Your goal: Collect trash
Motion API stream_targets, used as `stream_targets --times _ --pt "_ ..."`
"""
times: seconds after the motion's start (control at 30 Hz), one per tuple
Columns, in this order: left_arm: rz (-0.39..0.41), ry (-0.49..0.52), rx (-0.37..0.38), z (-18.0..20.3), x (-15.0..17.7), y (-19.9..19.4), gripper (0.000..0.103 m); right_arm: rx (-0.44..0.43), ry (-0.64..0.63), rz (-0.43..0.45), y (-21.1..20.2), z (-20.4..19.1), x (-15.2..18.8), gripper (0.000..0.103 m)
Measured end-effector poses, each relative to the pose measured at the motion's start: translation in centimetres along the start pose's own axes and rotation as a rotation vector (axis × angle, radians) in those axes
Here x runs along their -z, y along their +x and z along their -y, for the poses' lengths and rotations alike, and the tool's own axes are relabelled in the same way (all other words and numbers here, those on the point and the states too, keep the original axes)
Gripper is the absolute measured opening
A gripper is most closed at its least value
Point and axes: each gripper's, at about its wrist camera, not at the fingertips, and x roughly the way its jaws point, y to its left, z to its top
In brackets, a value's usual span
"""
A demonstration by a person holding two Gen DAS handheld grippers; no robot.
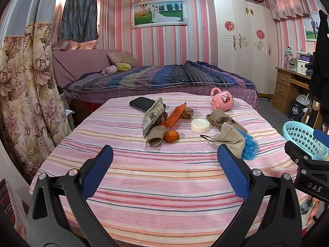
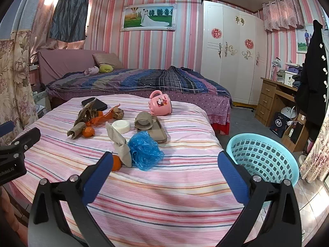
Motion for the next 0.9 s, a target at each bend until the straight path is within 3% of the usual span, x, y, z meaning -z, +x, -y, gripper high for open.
stream_targets --times 0.9 --pt "0.003 0.011 -0.001 0.46 -0.05 -0.04 0.098 0.009 -0.001 0.000 -0.39 0.09 -0.23 0.099"
